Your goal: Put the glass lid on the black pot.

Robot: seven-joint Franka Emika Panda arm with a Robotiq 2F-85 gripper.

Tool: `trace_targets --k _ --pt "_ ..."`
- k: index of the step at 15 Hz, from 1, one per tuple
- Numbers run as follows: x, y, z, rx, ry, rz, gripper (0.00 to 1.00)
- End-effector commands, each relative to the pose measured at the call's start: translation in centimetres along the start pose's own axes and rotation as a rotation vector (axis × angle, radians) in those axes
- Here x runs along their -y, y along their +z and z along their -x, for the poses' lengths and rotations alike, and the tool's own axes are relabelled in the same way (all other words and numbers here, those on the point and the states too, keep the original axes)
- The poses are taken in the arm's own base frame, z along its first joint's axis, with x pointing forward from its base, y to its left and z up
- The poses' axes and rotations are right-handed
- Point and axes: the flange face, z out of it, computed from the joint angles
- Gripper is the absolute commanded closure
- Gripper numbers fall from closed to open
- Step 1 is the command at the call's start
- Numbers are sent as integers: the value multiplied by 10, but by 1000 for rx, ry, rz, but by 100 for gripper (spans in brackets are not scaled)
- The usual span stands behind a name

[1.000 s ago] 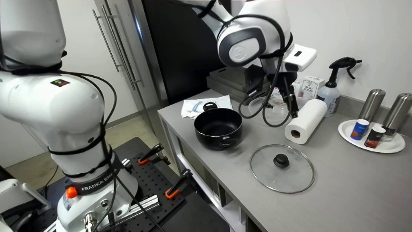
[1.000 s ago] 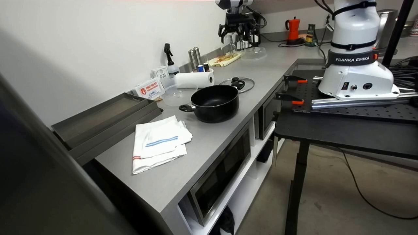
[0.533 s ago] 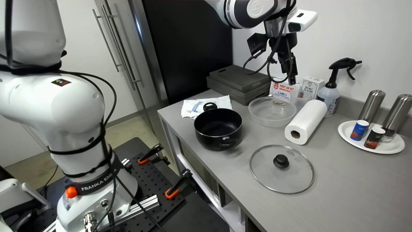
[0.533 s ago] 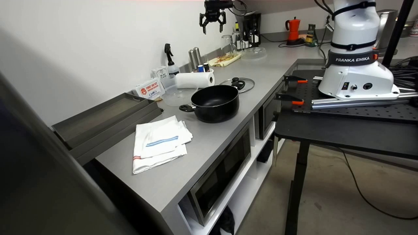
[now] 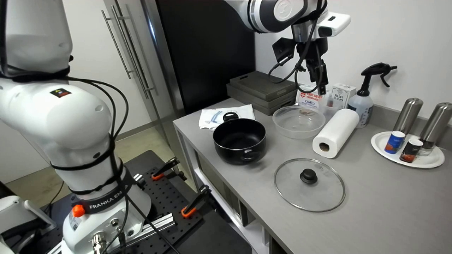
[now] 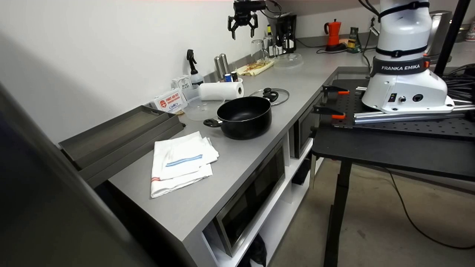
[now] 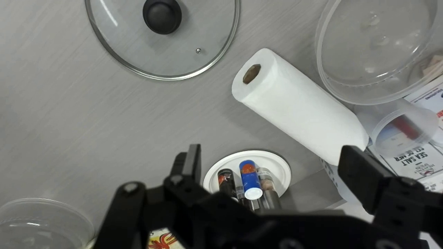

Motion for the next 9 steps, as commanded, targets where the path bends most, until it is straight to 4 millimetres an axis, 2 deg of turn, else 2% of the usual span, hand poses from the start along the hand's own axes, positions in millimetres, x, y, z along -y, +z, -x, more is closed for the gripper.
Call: trace_targets --k 1,9 --pt "2 13 -10 29 26 27 0" --pt "-11 60 -29 140 71 100 0"
